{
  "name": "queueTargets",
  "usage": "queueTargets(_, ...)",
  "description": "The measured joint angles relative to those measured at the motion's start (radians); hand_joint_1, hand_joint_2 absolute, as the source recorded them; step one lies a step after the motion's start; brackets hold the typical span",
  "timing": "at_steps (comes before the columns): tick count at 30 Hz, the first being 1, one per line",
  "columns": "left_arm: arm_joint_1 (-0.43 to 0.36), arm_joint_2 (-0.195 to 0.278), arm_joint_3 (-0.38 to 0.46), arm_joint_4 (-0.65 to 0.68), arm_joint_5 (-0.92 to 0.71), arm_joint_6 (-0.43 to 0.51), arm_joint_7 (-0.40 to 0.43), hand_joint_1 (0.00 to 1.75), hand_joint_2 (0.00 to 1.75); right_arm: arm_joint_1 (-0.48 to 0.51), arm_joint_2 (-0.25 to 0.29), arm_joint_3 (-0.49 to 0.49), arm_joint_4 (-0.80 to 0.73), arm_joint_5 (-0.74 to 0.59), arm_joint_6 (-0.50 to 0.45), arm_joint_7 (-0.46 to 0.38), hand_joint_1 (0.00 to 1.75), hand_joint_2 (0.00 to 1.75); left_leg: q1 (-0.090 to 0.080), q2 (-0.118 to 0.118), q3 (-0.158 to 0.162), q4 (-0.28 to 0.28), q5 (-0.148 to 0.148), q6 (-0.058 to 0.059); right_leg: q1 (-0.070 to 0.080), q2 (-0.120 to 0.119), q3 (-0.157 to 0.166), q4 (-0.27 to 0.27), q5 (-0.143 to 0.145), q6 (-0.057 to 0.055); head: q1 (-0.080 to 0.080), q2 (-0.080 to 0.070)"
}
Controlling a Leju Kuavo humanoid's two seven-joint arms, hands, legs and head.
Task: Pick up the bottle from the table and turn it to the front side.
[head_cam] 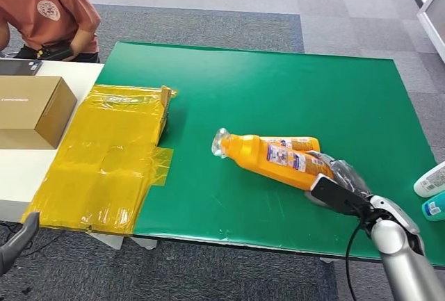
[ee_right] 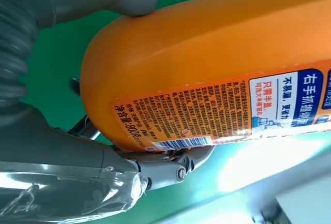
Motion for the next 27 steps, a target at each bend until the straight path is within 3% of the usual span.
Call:
queueTargets(8,-0.055,0.026,-0.079,0.006,0.036,0.012,0.038,0.0,1.75,-0.106,0.14,-0.016,0.012,0.006,-0.053,-0.016,1.75,1.75,0.0,0.0,0.0,0.0,0.003,-0.001,0.0,0.0,0.0,0.0,0.001,-0.001,0.0,0.0)
queueTargets(17,-0.166,0.035,-0.151,0.048,0.367,-0.15,0.093,0.0,1.75,-0.201,0.287,-0.02,0.054,-0.031,-0.066,-0.047,1.75,1.75,0.001,0.0,0.0,0.0,0.004,-0.002,0.0,0.0,-0.001,0.0,0.003,-0.001,0.0,0.0)
queueTargets(27,-0.34,-0.001,-0.189,0.18,0.531,-0.204,0.182,0.0,1.75,-0.296,0.43,-0.019,0.108,-0.066,-0.077,-0.064,1.75,1.75,0.001,0.0,-0.001,0.0,0.005,-0.002,0.001,0.0,-0.001,0.001,0.005,-0.002,0.0,0.0)
